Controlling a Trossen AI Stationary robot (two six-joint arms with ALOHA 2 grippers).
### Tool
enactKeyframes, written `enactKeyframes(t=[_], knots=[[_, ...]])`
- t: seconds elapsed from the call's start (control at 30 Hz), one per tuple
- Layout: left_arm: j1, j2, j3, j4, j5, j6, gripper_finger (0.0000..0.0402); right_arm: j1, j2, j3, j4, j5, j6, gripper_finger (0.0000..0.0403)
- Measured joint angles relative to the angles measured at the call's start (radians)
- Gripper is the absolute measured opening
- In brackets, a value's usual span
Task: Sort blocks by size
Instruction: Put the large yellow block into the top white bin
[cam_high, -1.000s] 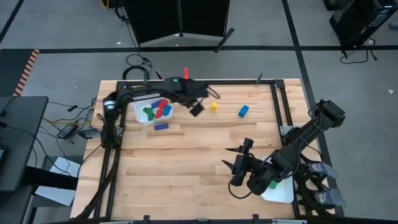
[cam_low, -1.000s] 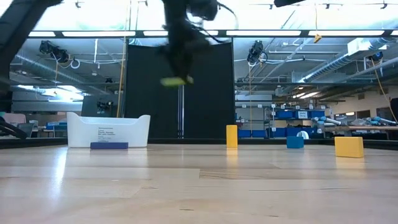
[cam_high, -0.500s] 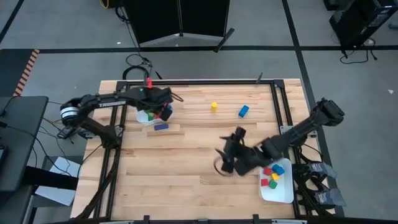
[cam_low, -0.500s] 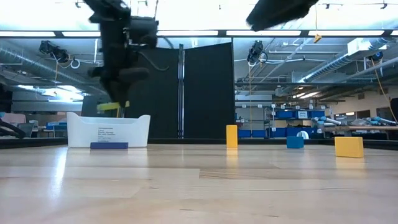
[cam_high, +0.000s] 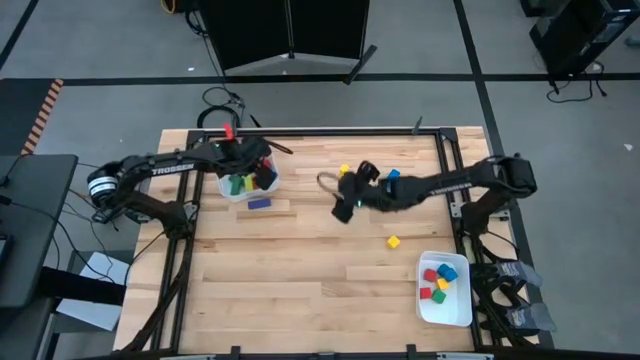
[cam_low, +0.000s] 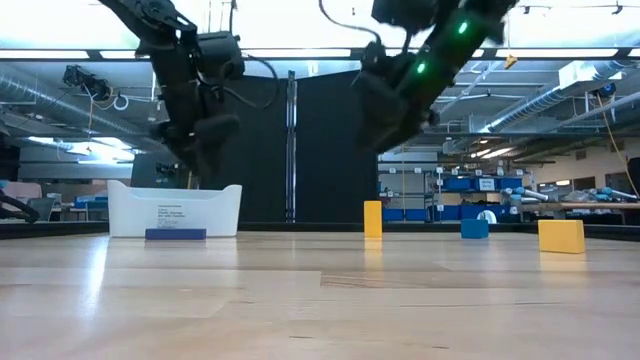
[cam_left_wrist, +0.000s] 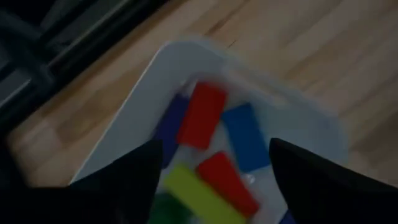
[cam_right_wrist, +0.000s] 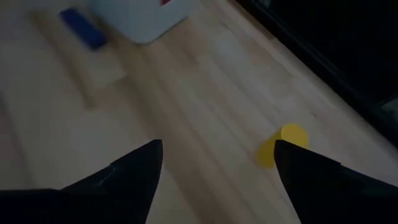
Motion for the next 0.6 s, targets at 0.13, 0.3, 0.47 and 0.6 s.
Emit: enactKeyframes(t=[0.13,0.3,0.47,0.6], knots=[[-0.006,-0.069,0.000,0.036,0.015,0.053,0.0329,-0.097,-0.004,-0.023,0.059,-0.052,-0.003,0.0320],[-0.006,-0.212,0.001,0.104,0.106,0.102,0.0329,-0.192,0.018,-0.026,0.068,-0.118,0.005,0.0323],[-0.015,-0.339,0.001,0.116,0.155,0.104,0.0315,-0.231,0.030,-0.025,0.072,-0.127,0.004,0.0329],[-0.028,-0.418,0.001,0.107,0.156,0.104,0.0306,-0.249,0.076,-0.026,0.095,-0.144,0.002,0.0330]])
